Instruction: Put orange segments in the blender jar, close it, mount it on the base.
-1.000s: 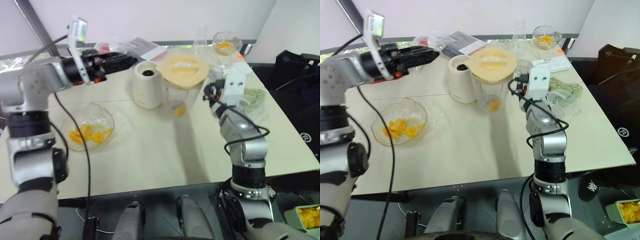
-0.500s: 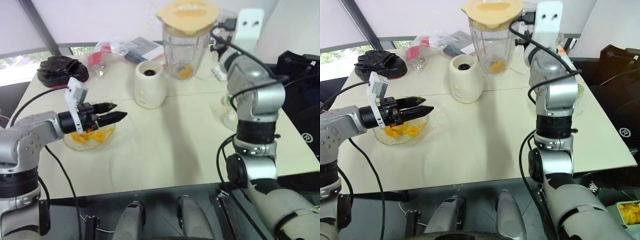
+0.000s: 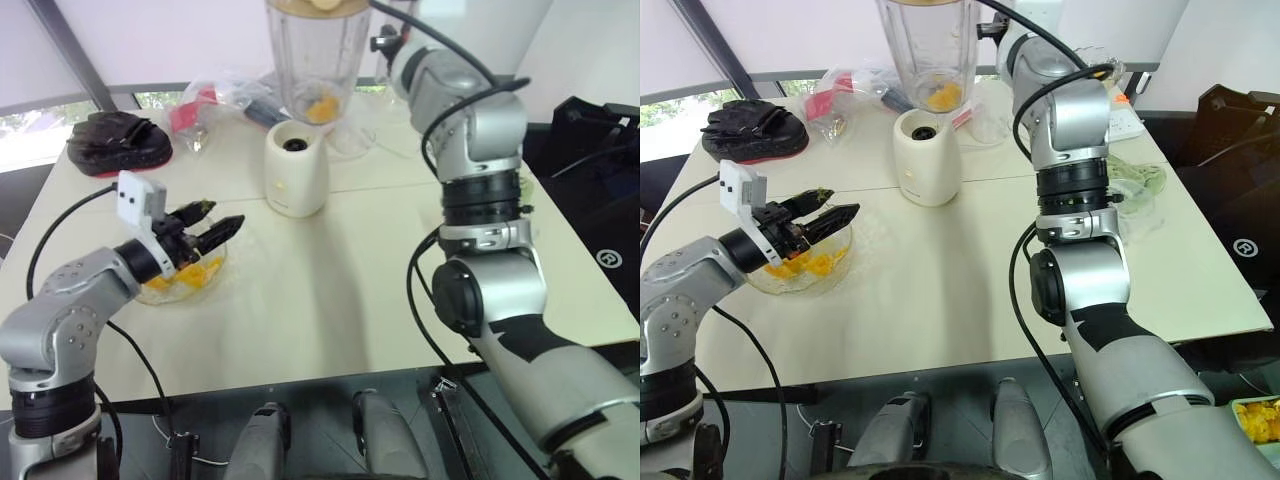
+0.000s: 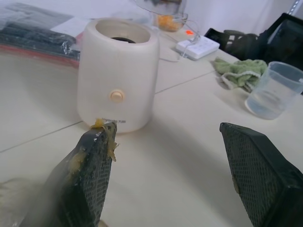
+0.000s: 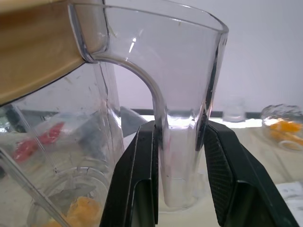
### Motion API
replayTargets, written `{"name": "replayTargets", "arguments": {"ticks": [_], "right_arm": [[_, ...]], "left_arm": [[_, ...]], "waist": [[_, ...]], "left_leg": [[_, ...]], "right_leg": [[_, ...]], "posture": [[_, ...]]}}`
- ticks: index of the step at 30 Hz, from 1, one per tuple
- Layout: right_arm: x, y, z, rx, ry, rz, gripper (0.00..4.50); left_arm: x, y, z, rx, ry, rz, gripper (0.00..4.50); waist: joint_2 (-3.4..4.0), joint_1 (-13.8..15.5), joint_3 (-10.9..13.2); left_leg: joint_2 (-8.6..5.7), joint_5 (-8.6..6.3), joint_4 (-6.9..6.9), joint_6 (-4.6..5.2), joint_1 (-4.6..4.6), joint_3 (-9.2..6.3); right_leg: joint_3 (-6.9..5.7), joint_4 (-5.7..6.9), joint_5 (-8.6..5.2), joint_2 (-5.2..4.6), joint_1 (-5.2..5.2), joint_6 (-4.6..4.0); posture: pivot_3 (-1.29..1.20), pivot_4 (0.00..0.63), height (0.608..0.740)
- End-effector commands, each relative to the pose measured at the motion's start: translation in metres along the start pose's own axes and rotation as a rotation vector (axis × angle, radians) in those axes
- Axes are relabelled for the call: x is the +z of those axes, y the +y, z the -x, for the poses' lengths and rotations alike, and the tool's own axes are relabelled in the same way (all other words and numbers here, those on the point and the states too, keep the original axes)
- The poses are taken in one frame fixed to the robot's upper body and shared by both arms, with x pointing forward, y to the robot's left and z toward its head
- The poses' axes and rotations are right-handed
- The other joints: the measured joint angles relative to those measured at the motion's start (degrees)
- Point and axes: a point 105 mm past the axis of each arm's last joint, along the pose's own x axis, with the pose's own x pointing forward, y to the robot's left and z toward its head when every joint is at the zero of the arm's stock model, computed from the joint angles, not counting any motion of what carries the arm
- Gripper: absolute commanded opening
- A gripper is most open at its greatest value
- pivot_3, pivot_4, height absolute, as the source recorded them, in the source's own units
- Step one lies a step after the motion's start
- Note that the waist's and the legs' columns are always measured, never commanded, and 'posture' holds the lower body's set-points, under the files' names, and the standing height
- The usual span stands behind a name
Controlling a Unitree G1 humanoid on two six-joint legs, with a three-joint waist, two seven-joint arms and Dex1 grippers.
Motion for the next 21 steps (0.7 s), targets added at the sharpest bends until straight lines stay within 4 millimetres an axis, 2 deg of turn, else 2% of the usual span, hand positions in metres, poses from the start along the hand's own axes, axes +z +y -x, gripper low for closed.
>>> {"name": "replayTargets", "arguments": {"ticks": [1, 10, 21], "right_arm": [[0.042, 0.019, 0.001, 0.039, -0.144, -0.022, 0.78], [0.016, 0.035, -0.013, 0.044, -0.11, 0.007, 0.78], [-0.004, 0.033, -0.02, 0.025, -0.088, 0.059, 0.78]], "left_arm": [[0.011, -0.004, 0.002, 0.014, -0.044, -0.047, 3.64], [0.009, -0.005, 0.005, 0.038, -0.047, -0.041, 3.64], [0.007, -0.008, 0.006, 0.043, -0.045, -0.039, 3.64]], "waist": [[0.0, 0.02, 0.0], [0.0, -0.04, 0.0], [0.0, -0.17, 0.0]], "left_leg": [[0.0, 0.0, 0.0, 0.0, 0.0, 0.0], [0.0, 0.01, -0.02, -0.01, 0.0, 0.0], [0.01, 0.03, -0.02, -0.06, 0.03, 0.0]], "right_leg": [[0.0, 0.0, 0.0, 0.0, 0.0, 0.0], [0.0, 0.0, 0.0, 0.01, 0.0, 0.0], [0.01, 0.03, 0.0, 0.02, -0.01, 0.0]], "posture": [[0.0, 0.15, 0.74], [0.0, 0.15, 0.74], [0.0, 0.15, 0.74]]}}
